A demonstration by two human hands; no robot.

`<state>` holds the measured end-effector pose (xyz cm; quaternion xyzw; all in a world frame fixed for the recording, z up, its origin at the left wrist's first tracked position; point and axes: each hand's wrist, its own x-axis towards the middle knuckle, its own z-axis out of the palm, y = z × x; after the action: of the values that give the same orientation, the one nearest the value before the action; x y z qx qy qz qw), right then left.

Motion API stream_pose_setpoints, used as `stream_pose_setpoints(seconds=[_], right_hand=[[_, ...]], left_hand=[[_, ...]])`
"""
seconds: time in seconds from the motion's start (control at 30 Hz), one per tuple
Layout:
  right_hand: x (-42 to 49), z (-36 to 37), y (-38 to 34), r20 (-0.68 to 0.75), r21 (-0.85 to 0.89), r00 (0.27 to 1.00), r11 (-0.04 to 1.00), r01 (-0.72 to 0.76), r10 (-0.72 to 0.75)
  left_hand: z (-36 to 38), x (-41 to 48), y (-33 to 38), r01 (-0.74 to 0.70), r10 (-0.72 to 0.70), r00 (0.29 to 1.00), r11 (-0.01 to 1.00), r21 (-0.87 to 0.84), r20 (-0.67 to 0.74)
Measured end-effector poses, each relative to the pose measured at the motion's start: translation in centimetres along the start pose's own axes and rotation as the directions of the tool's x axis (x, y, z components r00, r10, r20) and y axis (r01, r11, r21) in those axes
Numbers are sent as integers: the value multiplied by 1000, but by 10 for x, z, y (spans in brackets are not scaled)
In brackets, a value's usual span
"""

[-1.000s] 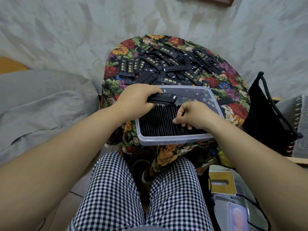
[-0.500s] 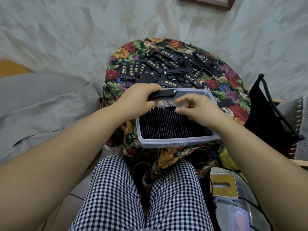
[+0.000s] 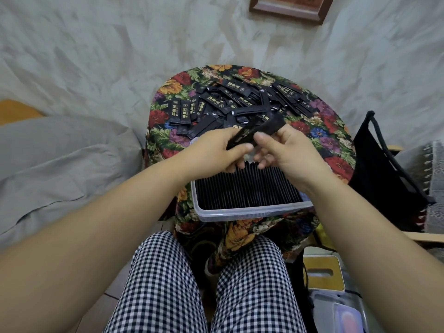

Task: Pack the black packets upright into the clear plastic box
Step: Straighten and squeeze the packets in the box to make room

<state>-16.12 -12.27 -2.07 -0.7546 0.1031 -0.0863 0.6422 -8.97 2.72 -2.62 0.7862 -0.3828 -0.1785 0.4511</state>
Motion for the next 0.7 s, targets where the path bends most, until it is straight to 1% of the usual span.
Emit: stream_pose_setpoints(seconds=[0.07,0.1,0.17,0.23,0.3,0.4,0.6,0.7], right_hand=[[2,-8,0,-14,79,1000,997,-5,6],[3,-13,1,-34,61,999,998,-10,12],[4,-22,4,-83,-82,996,996,-42,35],[4,-26,8,-108,-232,992,969,-85,62],[6,-25,12,-106,-322,990,939,-119,89],[12,-18,18,-98,-401,988,904,-147,117],[15,-13,21,-111,-512,987,845,-154,113],[15,-11,21,-107,-548,988,822,-154,113]], left_hand=[[-5,-3,-5,4,-3,999,1000,18,-52],[-8,-5,-10,-8,14,995,998,62,-94],[-12,-9,-20,-38,63,982,990,139,-177],[-12,-14,-28,-70,96,970,990,121,-222],[-10,-16,-33,-98,116,963,992,83,-243],[-7,-17,-37,-106,116,953,993,48,-281],[-6,-16,-39,-106,117,955,993,55,-271],[-5,-16,-39,-100,124,962,989,107,-243]])
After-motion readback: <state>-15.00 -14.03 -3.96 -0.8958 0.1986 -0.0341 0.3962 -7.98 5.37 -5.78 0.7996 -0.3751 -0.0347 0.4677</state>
